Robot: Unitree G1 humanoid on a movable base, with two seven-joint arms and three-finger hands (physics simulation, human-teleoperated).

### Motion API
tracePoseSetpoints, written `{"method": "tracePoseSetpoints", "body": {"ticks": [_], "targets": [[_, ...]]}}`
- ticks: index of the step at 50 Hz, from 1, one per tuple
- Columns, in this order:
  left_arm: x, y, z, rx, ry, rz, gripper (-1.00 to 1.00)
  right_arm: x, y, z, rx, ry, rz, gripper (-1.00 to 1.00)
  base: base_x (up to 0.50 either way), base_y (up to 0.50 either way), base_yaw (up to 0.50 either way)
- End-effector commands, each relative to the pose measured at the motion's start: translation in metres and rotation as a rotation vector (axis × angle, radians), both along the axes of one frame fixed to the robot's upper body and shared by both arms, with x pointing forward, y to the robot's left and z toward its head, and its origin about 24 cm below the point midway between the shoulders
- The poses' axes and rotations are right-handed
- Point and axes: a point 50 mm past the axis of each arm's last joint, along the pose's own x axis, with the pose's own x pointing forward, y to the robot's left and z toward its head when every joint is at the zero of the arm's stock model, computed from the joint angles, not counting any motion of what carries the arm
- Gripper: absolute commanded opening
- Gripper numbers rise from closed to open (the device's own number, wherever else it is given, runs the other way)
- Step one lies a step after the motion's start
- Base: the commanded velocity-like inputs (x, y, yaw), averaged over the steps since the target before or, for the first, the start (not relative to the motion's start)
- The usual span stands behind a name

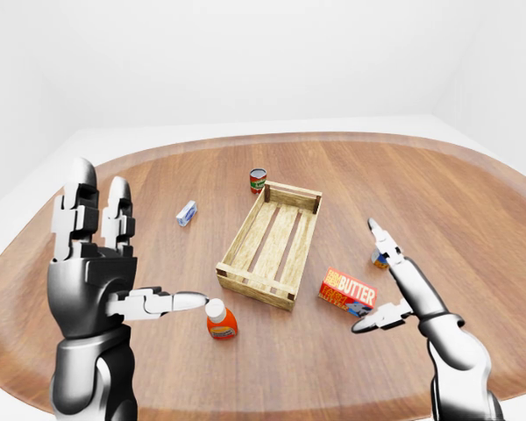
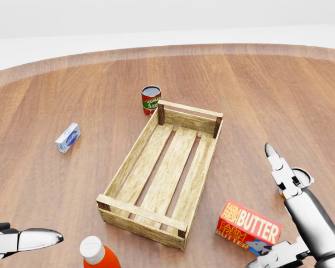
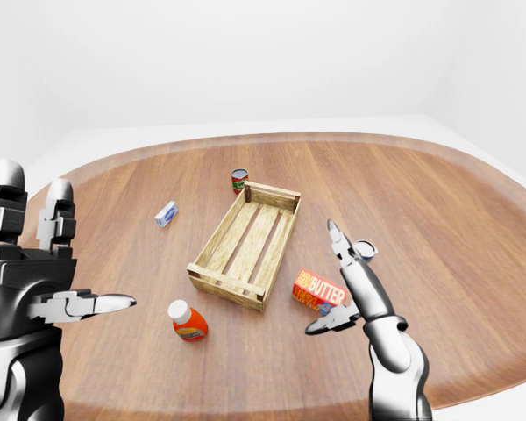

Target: Pick up the butter and put it in the tray.

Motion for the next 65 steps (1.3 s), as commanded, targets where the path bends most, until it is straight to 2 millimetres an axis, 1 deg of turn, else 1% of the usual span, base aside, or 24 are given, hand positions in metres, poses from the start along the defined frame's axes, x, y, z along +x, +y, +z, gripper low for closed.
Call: {"method": "tracePoseSetpoints", "body": {"ticks": [1, 9, 13, 14, 16, 22, 28, 33, 36, 41, 46, 52, 53, 55, 65], "targets": [[0.002, 0.001, -0.001, -0.001, 0.007, 0.001, 1.00, 0.015, -0.005, -0.022, -0.004, 0.081, -0.004, 1.00, 0.00, 0.00, 0.00], [0.002, -0.001, -0.003, 0.001, 0.017, -0.002, 1.00, 0.020, -0.009, -0.041, -0.003, 0.166, -0.003, 1.00, 0.00, 0.00, 0.00], [0.004, 0.000, -0.003, 0.001, 0.018, 0.002, 1.00, 0.021, -0.009, -0.042, -0.016, 0.177, 0.002, 1.00, 0.00, 0.00, 0.00], [0.004, 0.000, -0.004, -0.001, 0.021, 0.002, 1.00, 0.022, -0.010, -0.044, -0.049, 0.189, -0.003, 1.00, 0.00, 0.00, 0.00], [0.003, 0.000, -0.002, 0.000, 0.013, 0.004, 1.00, 0.023, -0.011, -0.047, -0.021, 0.201, 0.000, 1.00, 0.00, 0.00, 0.00], [0.002, 0.001, 0.000, -0.002, 0.001, 0.005, 1.00, 0.028, -0.017, -0.054, -0.037, 0.242, -0.008, 1.00, 0.00, 0.00, 0.00], [0.003, 0.001, -0.002, -0.003, 0.008, 0.006, 1.00, 0.033, -0.022, -0.061, -0.046, 0.281, -0.009, 1.00, 0.00, 0.00, 0.00], [0.004, 0.001, -0.002, -0.001, 0.011, 0.005, 1.00, 0.036, -0.029, -0.073, -0.041, 0.335, -0.029, 1.00, 0.00, 0.00, 0.00], [0.005, 0.001, -0.003, -0.002, 0.017, 0.005, 1.00, 0.038, -0.031, -0.073, -0.040, 0.339, -0.030, 1.00, 0.00, 0.00, 0.00], [0.006, 0.001, -0.004, -0.003, 0.021, 0.005, 1.00, 0.042, -0.033, -0.080, -0.045, 0.374, -0.030, 1.00, 0.00, 0.00, 0.00], [0.005, 0.001, -0.003, -0.003, 0.017, 0.005, 1.00, 0.048, -0.039, -0.081, -0.046, 0.385, -0.040, 1.00, 0.00, 0.00, 0.00], [0.005, 0.001, -0.003, -0.004, 0.016, 0.005, 1.00, 0.053, -0.038, -0.077, -0.077, 0.384, -0.021, 1.00, 0.00, 0.00, 0.00], [0.005, 0.002, -0.003, -0.004, 0.015, 0.005, 1.00, 0.054, -0.038, -0.073, -0.092, 0.369, -0.022, 1.00, 0.00, 0.00, 0.00], [0.005, 0.002, -0.002, -0.004, 0.011, 0.006, 1.00, 0.053, -0.036, -0.068, -0.096, 0.350, -0.014, 1.00, 0.00, 0.00, 0.00], [0.005, 0.002, -0.002, -0.004, 0.011, 0.006, 1.00, 0.053, -0.036, -0.068, -0.097, 0.350, -0.013, 1.00, 0.00, 0.00, 0.00]]}}
